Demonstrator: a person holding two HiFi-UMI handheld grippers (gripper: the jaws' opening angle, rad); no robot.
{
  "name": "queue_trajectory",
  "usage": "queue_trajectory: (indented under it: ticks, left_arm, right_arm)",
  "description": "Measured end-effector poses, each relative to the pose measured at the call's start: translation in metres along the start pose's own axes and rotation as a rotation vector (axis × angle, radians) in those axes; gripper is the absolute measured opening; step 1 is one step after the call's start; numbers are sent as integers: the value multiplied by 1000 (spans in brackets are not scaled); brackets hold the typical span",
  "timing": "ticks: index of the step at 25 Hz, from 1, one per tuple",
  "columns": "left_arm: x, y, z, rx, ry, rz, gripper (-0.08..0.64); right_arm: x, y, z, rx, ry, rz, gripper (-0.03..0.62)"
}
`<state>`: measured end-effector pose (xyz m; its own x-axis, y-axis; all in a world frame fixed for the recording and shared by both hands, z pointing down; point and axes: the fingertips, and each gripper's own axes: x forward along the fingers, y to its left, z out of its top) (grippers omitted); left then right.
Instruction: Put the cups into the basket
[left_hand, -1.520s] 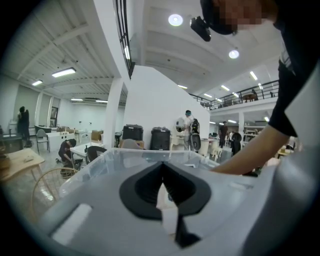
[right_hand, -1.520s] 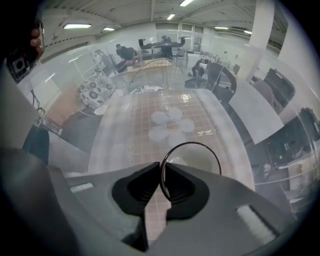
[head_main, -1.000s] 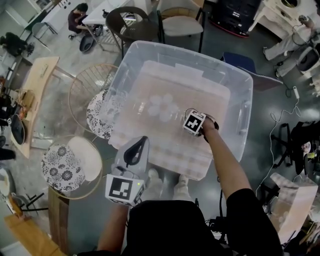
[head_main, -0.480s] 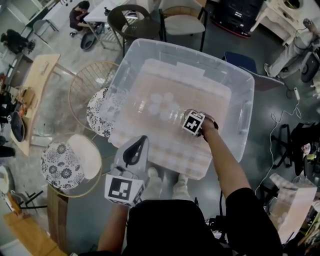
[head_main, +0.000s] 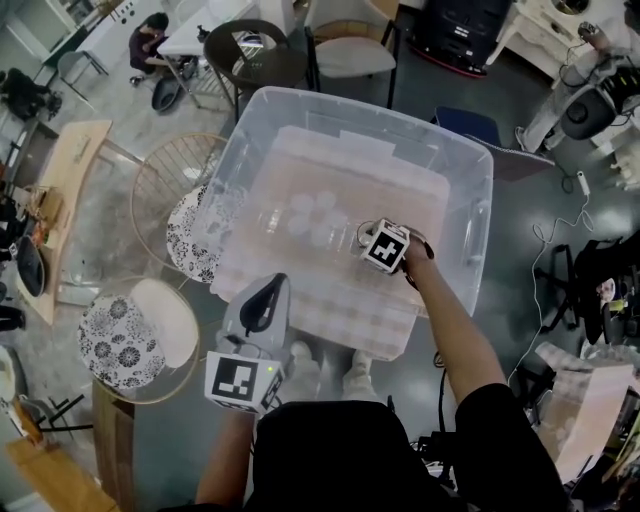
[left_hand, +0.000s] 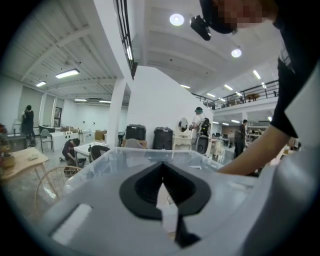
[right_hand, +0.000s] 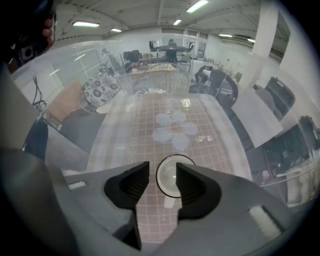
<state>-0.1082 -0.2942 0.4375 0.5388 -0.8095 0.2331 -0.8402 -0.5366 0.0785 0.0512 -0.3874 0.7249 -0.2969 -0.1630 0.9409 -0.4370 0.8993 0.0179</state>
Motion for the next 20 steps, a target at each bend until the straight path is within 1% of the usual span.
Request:
queue_trajectory:
  ticks: [3, 5, 9, 12, 14, 18, 20]
  left_arm:
    - [0, -4, 3, -3, -15, -7, 6]
    - [1, -9, 6, -4, -24, -20, 6]
    - [2, -20, 12, -4, -40, -41, 6]
    - [4, -25, 15, -8, -54, -50, 6]
    - [6, -29, 17, -12, -63, -55, 6]
    - [9, -37, 23, -11, -84, -60, 6]
    - [9, -44, 26, -5, -91, -62, 6]
  right_arm:
    - [-28, -4, 13, -7, -75, -43, 162]
    - [-50, -5, 21, 2, -130, -76, 125]
    - [-94, -2, 30, 26, -232, -137, 86]
    - [-126, 2, 37, 60, -331, -181, 50]
    - [-150, 6, 41, 86, -405, -213, 10]
    - [-203, 14, 50, 164, -570, -276, 3]
    - [-228, 22, 53, 188, -649, -313, 3]
